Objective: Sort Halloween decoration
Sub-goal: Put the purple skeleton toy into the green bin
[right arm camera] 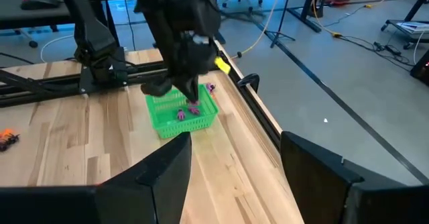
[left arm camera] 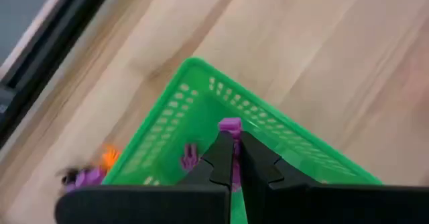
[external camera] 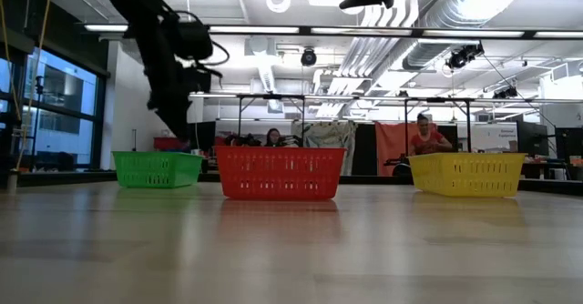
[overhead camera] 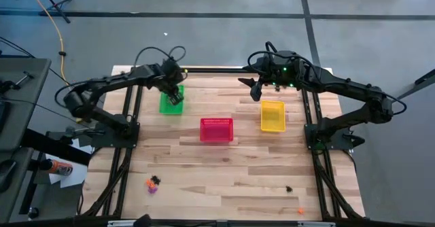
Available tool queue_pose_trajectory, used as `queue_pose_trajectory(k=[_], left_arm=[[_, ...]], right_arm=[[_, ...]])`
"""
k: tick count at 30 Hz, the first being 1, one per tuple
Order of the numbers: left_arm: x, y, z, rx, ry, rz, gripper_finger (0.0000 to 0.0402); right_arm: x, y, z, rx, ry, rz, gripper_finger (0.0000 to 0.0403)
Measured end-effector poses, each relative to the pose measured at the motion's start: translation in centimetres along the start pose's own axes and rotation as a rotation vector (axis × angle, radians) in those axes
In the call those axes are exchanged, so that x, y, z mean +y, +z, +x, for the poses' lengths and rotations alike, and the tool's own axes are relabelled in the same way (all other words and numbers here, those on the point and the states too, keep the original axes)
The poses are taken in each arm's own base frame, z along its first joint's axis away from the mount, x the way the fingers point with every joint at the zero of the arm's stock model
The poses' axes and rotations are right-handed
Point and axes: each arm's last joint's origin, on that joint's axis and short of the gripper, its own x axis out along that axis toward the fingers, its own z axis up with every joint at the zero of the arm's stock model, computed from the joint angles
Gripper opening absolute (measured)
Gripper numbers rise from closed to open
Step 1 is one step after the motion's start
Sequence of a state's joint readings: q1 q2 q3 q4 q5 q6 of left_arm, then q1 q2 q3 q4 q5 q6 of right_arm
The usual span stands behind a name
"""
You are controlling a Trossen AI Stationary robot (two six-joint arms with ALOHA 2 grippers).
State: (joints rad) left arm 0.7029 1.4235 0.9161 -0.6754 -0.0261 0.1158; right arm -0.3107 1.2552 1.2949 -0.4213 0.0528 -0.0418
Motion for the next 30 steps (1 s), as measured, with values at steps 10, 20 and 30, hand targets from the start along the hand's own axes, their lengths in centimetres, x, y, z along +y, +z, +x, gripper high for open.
queue_pose_trajectory(k=[10, 20, 30], left_arm=[[0.0, -0.2, 3.9, 0.146, -0.022, 0.098, 0.0], [-0.1, -0.2, 5.9, 0.189, -0.034, 0.17, 0.0], [0.0, -0.1, 4.9, 0.159, -0.03, 0.211, 0.0051]], right_arm=[[0.0, 0.0, 0.0, 0.001, 0.0, 0.0, 0.0222], [0.0, 0.0, 0.0, 0.002, -0.001, 0.034, 0.0222], [0.0, 0.0, 0.0, 0.002, 0.0, 0.037, 0.0222]])
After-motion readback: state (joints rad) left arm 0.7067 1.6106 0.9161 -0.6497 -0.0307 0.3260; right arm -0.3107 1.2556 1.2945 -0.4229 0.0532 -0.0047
